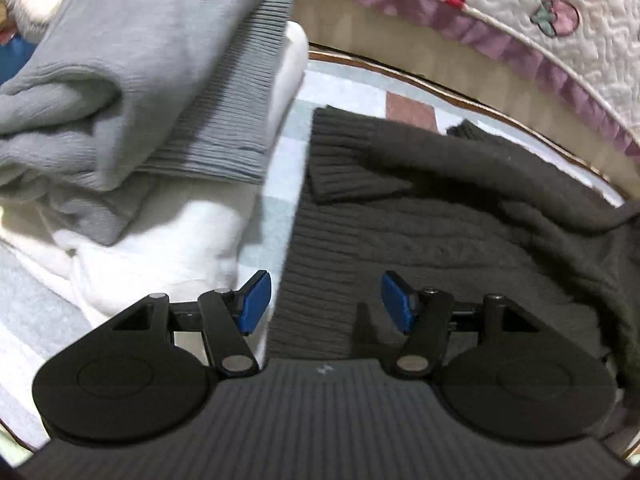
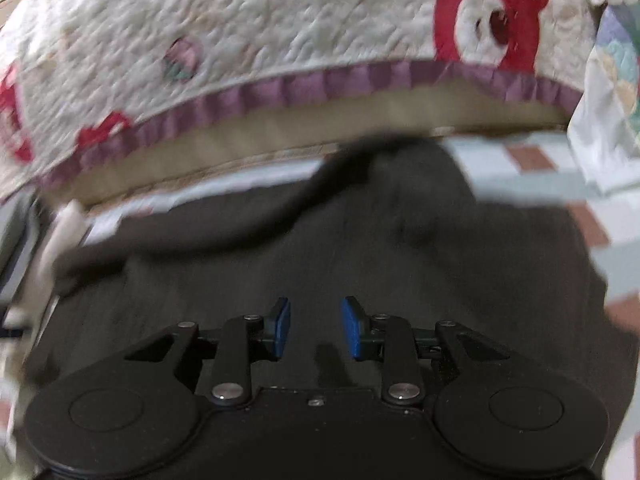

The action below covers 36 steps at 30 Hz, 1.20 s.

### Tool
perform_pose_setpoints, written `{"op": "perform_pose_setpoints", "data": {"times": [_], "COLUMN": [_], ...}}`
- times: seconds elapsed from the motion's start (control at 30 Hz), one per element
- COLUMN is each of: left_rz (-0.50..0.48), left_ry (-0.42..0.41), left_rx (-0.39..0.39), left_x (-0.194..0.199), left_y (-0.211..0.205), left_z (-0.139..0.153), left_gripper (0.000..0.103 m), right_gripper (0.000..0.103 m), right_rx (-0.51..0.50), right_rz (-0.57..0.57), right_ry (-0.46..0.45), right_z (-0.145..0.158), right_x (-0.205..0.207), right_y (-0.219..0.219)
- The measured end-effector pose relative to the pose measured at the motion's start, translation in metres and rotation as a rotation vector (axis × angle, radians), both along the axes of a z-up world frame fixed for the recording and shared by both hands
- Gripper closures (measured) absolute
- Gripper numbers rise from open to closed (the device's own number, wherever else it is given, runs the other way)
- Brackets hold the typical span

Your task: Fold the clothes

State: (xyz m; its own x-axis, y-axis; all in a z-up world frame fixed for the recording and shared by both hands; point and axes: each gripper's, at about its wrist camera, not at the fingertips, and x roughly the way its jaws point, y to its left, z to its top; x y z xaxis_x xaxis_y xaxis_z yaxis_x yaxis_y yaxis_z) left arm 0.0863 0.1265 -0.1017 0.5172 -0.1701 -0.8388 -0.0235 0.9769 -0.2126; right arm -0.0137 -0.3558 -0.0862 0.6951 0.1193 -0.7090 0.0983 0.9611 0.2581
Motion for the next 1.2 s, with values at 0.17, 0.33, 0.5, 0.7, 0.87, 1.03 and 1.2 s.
{"op": "perform_pose_setpoints", "data": {"times": [0.17,0.33,0.5,0.7,0.87,1.03,1.2], "left_rz": [-0.013,-0.152,-0.156,-0.211,-0.301,-0.277,-0.261], "left_ry": [0.072,0.091,0.046,0.016,-0.003,-0.014,0.008], "left_rx": [0.017,0.178,0.182,0.061,-0.008,-0.113,-0.176], "left_x": [0.006,0.015,0.008,0.007,0.0,0.002,0.01], "left_y": [0.001,-0.035,-0.034,-0.019,-0.01,0.008,0.013], "left_z": [-0.017,-0.038,-0.037,-0.025,-0.023,-0.017,-0.023], "left_gripper": [0.042,0.042,0.042,0.081,0.084,0.081,0.079], "right_gripper": [0.069,0.063,0.057,0.097,0.098,0.096,0.087], "right_rx": [-0.007,-0.382,-0.515,-0.418,-0.281,-0.18,-0.083], "right_rz": [0.101,0.14,0.135,-0.033,-0.127,-0.125,-0.174], "right_ry": [0.059,0.157,0.125,-0.008,0.002,0.087,0.095], "right_z": [-0.009,-0.036,-0.045,0.003,0.015,-0.013,-0.028], "right_x": [-0.017,-0.008,0.0,0.017,0.044,0.06,0.052], "right_y": [0.022,0.057,0.077,0.036,-0.009,-0.02,-0.023]}}
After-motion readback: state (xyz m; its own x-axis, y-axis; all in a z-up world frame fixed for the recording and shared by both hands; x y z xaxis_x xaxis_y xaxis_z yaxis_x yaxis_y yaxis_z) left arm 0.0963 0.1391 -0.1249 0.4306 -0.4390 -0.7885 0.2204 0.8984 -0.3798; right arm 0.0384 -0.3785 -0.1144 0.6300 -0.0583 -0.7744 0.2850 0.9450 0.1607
